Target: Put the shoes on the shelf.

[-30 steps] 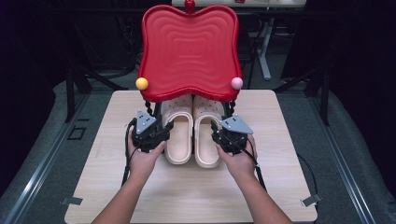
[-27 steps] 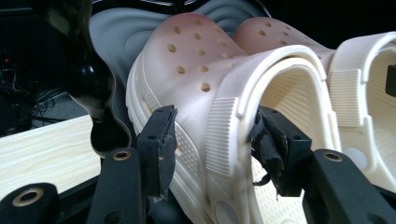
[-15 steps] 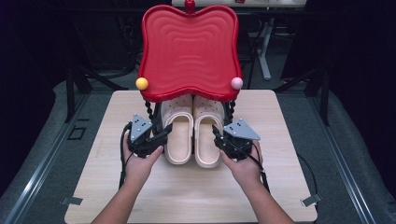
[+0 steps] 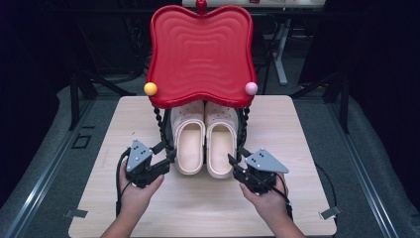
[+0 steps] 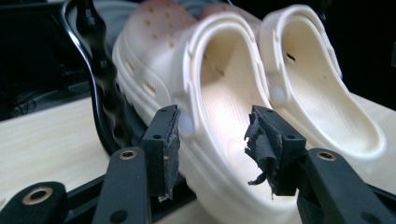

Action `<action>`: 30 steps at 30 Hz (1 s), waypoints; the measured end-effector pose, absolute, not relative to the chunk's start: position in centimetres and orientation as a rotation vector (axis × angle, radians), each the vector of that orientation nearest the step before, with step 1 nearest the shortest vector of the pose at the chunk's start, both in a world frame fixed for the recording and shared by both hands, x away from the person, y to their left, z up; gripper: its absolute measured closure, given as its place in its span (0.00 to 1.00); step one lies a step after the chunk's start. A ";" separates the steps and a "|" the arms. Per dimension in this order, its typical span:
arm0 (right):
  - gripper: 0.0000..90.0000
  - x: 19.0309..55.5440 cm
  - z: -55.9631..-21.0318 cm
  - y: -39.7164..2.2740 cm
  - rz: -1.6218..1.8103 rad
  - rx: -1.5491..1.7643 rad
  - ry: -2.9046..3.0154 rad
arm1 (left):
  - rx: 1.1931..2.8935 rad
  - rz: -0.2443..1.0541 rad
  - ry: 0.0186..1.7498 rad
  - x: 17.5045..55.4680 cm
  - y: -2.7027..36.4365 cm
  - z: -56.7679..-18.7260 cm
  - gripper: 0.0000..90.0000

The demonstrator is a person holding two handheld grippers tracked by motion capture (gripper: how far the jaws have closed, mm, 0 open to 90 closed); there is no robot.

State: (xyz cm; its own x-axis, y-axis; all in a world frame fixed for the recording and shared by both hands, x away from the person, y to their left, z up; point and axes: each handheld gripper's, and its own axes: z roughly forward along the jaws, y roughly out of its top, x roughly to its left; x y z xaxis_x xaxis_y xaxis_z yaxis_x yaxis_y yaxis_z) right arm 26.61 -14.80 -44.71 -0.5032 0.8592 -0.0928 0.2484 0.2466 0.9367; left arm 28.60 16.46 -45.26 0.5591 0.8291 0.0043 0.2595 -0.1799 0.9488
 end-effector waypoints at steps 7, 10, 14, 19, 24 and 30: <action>0.71 25.0 -46.4 -15.1 1.268 1.024 1.969 | 1.753 0.580 0.939 26.8 17.3 -46.9 0.66; 0.76 24.6 -47.2 -15.1 1.261 1.040 1.995 | 1.781 0.557 0.939 26.3 17.2 -47.5 0.72; 0.87 24.0 -48.2 -14.9 1.240 1.041 2.034 | 1.797 0.545 0.922 25.6 16.8 -48.3 0.86; 0.97 23.9 -49.3 -14.5 1.216 1.053 2.093 | 1.866 0.514 0.882 25.2 15.8 -49.5 0.99; 1.00 24.4 -50.2 -14.4 1.240 1.101 2.138 | 1.911 0.493 0.871 25.2 15.1 -50.6 1.00; 1.00 24.8 -50.7 -14.2 1.225 1.108 2.155 | 1.893 0.468 0.887 25.6 14.8 -51.0 1.00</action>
State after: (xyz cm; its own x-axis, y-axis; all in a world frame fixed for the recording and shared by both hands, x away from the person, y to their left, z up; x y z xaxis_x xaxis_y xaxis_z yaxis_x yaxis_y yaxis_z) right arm 24.77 -14.25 -50.72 -0.5923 0.8054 0.0232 0.4318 0.2930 0.8531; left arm 25.55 14.83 -51.02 0.6620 0.7478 -0.0508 0.3800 -0.2765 0.8827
